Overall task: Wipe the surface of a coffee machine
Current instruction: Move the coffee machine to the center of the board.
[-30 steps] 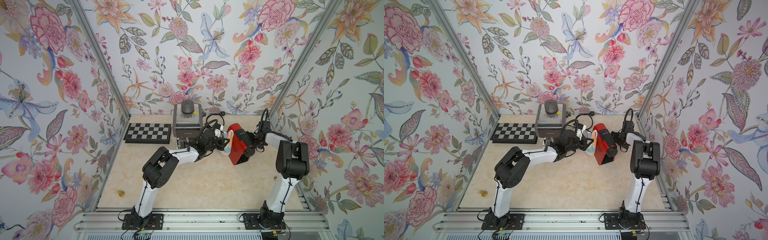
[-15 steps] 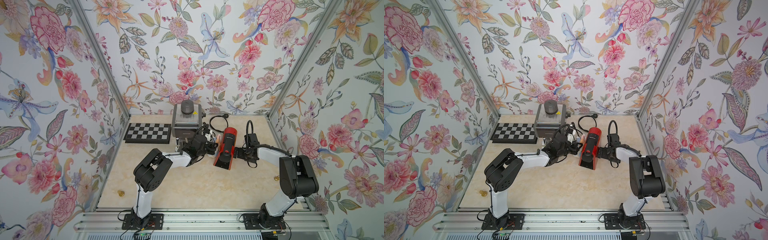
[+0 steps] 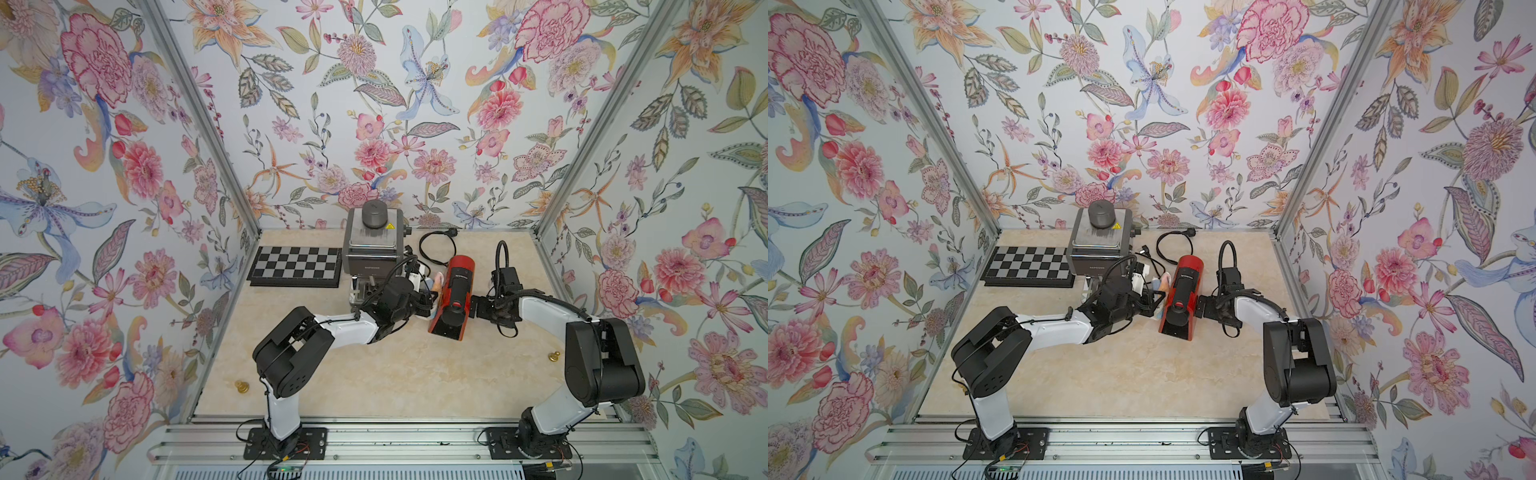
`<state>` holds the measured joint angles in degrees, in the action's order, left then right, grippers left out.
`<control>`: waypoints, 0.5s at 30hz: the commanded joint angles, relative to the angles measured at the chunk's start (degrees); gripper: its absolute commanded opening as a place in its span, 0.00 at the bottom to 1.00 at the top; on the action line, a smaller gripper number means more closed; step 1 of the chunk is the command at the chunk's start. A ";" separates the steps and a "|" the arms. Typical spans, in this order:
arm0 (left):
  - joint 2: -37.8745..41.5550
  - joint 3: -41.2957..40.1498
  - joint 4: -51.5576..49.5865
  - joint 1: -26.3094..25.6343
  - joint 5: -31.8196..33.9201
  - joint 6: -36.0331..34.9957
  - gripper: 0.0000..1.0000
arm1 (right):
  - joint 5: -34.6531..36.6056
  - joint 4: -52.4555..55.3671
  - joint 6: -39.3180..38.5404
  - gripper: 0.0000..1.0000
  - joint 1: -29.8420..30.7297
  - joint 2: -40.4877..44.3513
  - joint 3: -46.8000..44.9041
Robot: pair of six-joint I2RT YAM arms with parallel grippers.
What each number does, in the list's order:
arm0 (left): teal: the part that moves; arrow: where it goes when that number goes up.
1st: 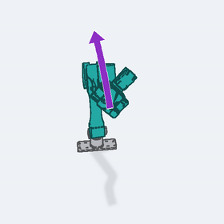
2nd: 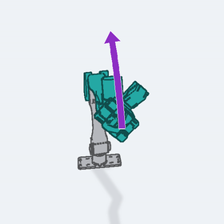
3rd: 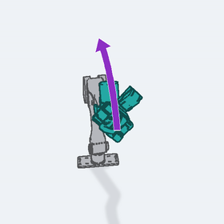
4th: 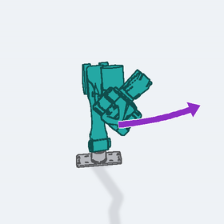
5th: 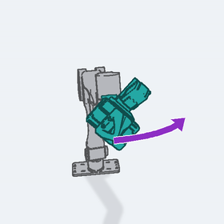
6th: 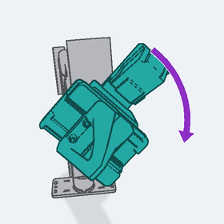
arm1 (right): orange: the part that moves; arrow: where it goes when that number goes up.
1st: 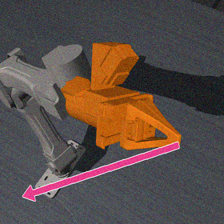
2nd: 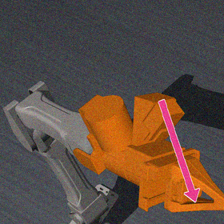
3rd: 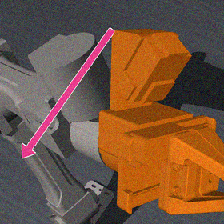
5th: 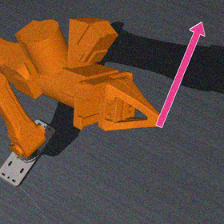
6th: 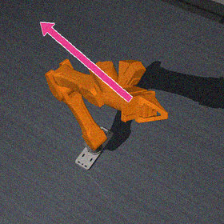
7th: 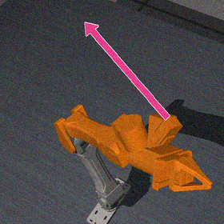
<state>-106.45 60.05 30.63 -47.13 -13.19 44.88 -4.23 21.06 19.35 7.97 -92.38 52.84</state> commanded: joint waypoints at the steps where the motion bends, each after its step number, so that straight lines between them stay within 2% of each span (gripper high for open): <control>1: 1.07 0.64 5.31 -5.75 -8.53 2.72 0.00 | -4.07 0.47 -1.99 1.00 -1.44 3.51 0.35; 7: 1.86 0.42 5.23 -7.04 -8.30 3.28 0.00 | -3.42 3.72 -5.35 1.00 -7.04 5.75 2.47; 15: 5.28 -1.29 2.16 -4.52 -5.81 1.55 0.00 | -4.02 4.91 -6.26 1.00 -7.43 6.15 4.71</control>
<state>-104.84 59.37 30.70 -52.01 -16.38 46.54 -6.17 23.88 14.20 -0.08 -87.59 56.01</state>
